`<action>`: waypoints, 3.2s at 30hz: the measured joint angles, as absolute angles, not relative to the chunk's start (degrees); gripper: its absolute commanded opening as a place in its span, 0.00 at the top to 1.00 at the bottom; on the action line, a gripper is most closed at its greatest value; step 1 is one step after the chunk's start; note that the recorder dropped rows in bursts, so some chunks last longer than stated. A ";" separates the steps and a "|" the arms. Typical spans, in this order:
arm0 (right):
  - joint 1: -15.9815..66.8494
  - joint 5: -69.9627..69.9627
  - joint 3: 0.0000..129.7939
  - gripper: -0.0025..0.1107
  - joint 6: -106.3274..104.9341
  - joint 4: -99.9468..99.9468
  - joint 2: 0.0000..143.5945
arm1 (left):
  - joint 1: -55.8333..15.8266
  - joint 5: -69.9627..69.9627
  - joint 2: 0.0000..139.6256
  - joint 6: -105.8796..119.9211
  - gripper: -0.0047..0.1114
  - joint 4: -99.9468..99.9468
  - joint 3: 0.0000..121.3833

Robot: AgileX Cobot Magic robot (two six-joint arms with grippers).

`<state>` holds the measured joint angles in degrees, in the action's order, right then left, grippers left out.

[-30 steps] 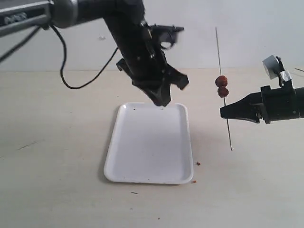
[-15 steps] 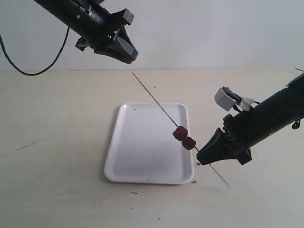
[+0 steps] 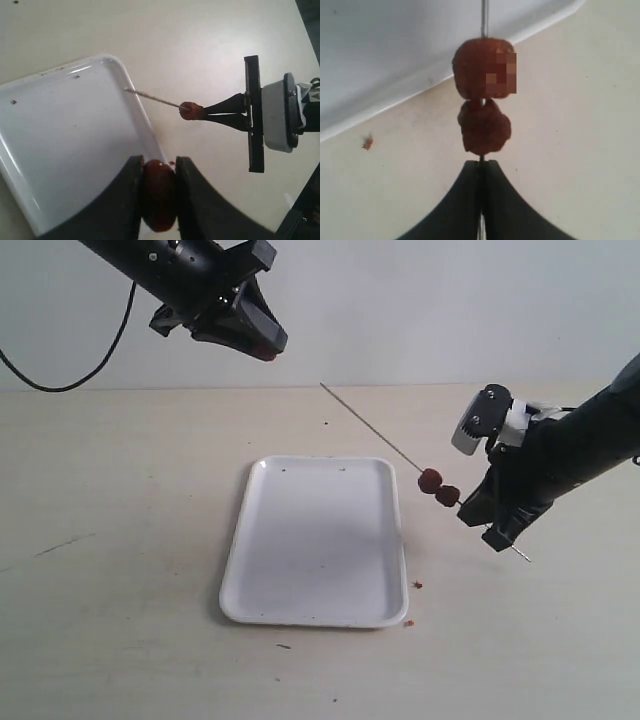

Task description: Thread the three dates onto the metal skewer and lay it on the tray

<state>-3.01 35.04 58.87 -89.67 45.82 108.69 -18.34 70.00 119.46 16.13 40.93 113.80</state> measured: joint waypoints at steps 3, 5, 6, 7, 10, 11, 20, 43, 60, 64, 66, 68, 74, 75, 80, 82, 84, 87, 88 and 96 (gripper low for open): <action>-1.18 31.93 58.87 0.98 -92.10 45.26 108.69 | -18.54 70.00 119.48 15.80 0.77 41.07 112.64; -0.36 28.87 58.87 0.98 -93.10 45.80 108.69 | -18.54 70.00 119.48 15.66 0.77 40.96 111.52; -0.23 28.03 58.87 0.98 -93.98 46.30 108.69 | -18.54 70.00 119.48 15.66 0.77 40.96 111.18; -0.11 27.31 58.87 0.98 -95.21 47.33 108.69 | -18.54 70.00 119.48 15.66 0.77 40.83 110.87; 0.00 26.56 58.87 0.98 -100.74 52.69 108.69 | -18.54 70.00 119.48 15.66 0.77 40.56 110.64; 0.00 26.52 58.77 0.98 -103.21 55.09 108.69 | -18.54 70.00 119.48 15.66 0.77 40.56 110.64; 0.00 26.79 56.09 0.98 -120.05 69.81 106.81 | -16.65 70.00 119.13 15.66 0.77 39.78 110.64; 1.89 29.65 55.64 0.98 -120.04 68.40 106.33 | -15.42 70.00 119.13 15.77 0.77 46.20 110.64; 1.89 27.14 55.64 0.98 -118.69 68.40 106.33 | -16.88 70.00 119.13 15.63 0.77 44.51 108.82; 1.89 27.87 55.64 0.98 -118.69 68.40 106.33 | -17.15 70.00 119.13 15.93 0.77 44.40 108.60; 1.89 28.16 55.64 0.98 -118.56 68.40 106.33 | -17.15 70.00 119.13 15.97 0.77 44.28 108.60; 1.89 28.29 55.64 0.98 -118.56 68.40 106.33 | -17.15 70.00 119.13 15.97 0.77 44.21 108.60; 1.89 28.53 55.64 0.98 -118.56 68.40 106.33 | -16.61 70.00 119.13 16.08 0.77 44.16 108.60; 1.89 28.53 55.64 0.98 -118.56 68.40 106.33 | -16.17 70.00 119.13 16.08 0.77 44.16 108.60; 1.89 28.53 55.64 0.98 -118.56 68.40 106.33 | -15.00 70.00 119.13 16.08 0.77 44.16 108.60; 1.89 28.53 55.64 0.98 -118.56 68.40 106.33 | -14.86 70.00 119.13 16.08 0.77 44.06 108.60; 1.89 28.56 55.64 0.98 -118.56 68.40 106.33 | -14.86 70.00 119.13 16.08 0.77 44.59 108.60; 1.89 28.96 55.64 0.98 -118.56 68.40 106.33 | -14.86 70.00 119.13 16.55 0.77 46.83 108.60; 1.89 29.12 55.64 0.98 -118.56 68.40 106.33 | -14.86 70.00 119.13 16.70 0.77 47.06 108.60; 1.89 29.68 55.64 0.98 -118.56 68.29 106.33 | -14.98 70.00 119.13 17.16 0.77 47.42 108.60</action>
